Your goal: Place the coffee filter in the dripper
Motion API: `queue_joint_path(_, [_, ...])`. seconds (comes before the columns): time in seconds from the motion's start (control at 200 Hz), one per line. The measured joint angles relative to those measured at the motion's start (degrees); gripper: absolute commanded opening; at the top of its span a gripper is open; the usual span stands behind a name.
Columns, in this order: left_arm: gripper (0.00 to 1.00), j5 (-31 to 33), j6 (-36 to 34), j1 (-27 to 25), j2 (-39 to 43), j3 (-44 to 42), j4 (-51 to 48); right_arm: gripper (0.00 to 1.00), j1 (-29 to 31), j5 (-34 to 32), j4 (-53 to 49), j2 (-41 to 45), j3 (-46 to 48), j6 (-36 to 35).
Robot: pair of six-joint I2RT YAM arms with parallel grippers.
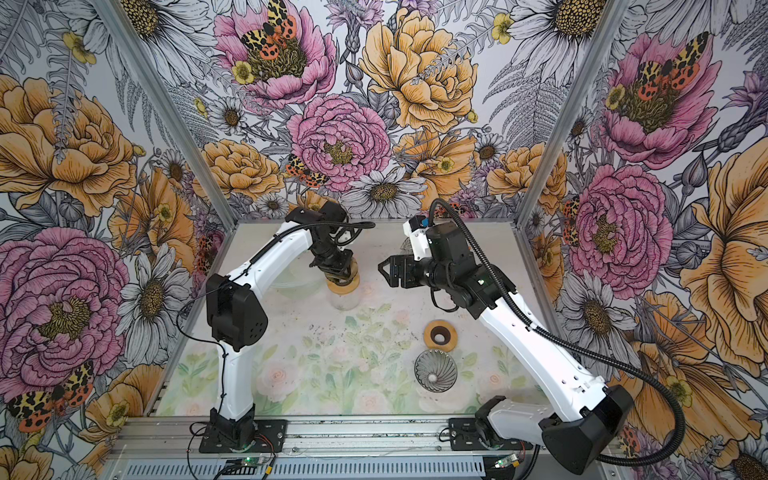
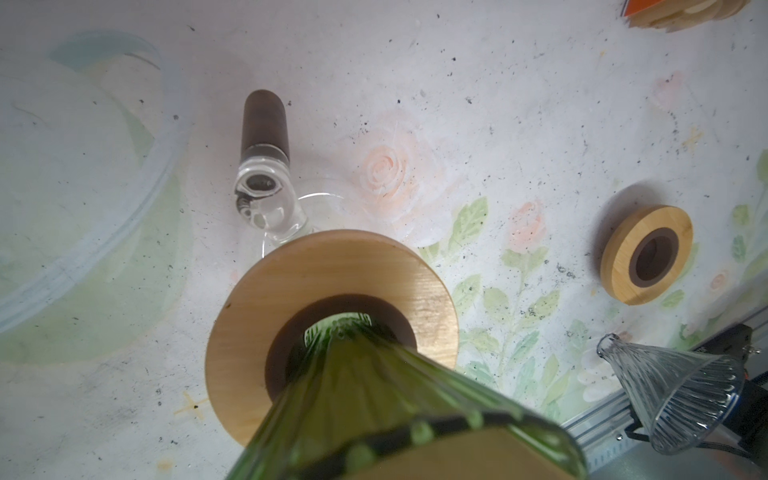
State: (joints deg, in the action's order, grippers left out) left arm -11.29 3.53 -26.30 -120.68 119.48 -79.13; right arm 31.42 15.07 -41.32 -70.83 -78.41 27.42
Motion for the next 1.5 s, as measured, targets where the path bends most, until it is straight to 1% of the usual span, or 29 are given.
queue_joint_path(0.165, [0.33, -1.3, 0.3, 0.6, -0.2, 2.1, -0.9, 0.84, 0.0, 0.2, 0.0, 0.0, 0.0, 0.2])
queue_joint_path(0.33, [0.33, -3.4, 0.6, 1.2, -0.2, 4.3, -1.7, 0.83, 0.0, 0.4, 0.0, -0.4, -0.1, 0.9])
queue_joint_path(0.51, [0.33, -3.8, 0.6, 1.6, -0.2, 4.4, -2.3, 0.83, 0.0, 0.4, 0.0, -1.6, -0.6, 1.7])
queue_joint_path(0.62, [0.38, -3.7, 0.6, 1.7, -0.2, 4.4, -2.8, 0.83, 0.0, 0.4, 0.0, -2.3, -1.2, 1.9])
queue_joint_path(0.665, [0.38, -3.7, 0.6, 1.7, -0.2, 4.4, -2.9, 0.83, 0.0, 0.4, 0.0, -2.4, -1.3, 2.1])
queue_joint_path(0.731, [0.28, -3.7, 0.5, 1.7, -0.1, 4.4, -3.1, 0.82, 0.0, 0.4, 0.0, -2.4, -1.4, 2.2])
queue_joint_path(0.766, [0.25, -3.5, 0.6, 1.7, -0.1, 4.4, -3.1, 0.81, 0.0, 0.4, 0.0, -2.4, -1.4, 2.2])
queue_joint_path(0.971, [0.16, -3.3, 1.0, 1.7, -0.1, 4.5, -3.2, 0.73, 0.2, 0.4, 0.0, -2.7, -1.4, 2.8])
queue_joint_path(1.071, [0.12, -3.1, 1.0, 1.3, -0.1, 5.1, -3.2, 0.72, 0.7, 0.3, 0.0, -3.5, -1.7, 3.1])
queue_joint_path(1.216, [0.11, -1.5, 1.0, 0.5, 0.3, 6.0, -3.2, 0.7, 1.5, -0.5, 0.0, -6.0, -3.4, 3.8])
queue_joint_path(1.501, [0.11, -0.6, 1.2, -0.2, 3.3, 6.3, -3.2, 0.68, 2.4, -3.5, 0.0, -12.3, -7.2, 8.5])
